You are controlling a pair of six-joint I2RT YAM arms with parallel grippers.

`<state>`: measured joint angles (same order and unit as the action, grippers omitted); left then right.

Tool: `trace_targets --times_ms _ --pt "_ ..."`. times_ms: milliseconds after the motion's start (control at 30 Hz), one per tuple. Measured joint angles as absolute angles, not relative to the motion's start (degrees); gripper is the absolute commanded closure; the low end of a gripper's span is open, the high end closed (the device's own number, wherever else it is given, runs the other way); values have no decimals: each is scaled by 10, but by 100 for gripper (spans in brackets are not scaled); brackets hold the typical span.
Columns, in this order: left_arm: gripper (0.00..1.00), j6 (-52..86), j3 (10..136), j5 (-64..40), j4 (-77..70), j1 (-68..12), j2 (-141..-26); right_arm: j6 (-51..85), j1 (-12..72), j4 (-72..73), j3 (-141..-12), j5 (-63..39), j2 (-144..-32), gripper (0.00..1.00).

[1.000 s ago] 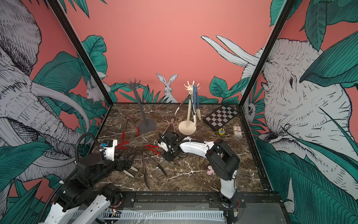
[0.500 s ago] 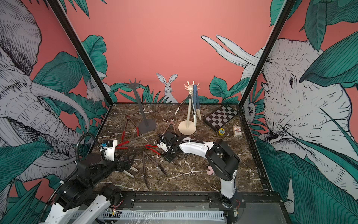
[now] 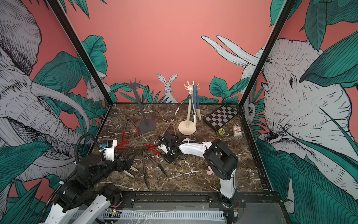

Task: Hang food tongs on kitchen utensil racks
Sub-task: Pick up the food tongs from the center of the board.

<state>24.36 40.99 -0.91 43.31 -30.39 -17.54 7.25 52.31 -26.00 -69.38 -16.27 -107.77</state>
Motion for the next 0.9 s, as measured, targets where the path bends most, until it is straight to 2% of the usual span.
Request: trace_targets --times_ms 233,500,900 --pt "6 244 408 -4 426 -304 -171 69 526 -250 -694 -149 -1080 99" --pt "7 244 408 8 415 -304 -171 55 529 -256 -694 -157 -1050 100" --pt "7 218 447 6 373 -304 -222 42 504 -269 -681 -194 -890 100"
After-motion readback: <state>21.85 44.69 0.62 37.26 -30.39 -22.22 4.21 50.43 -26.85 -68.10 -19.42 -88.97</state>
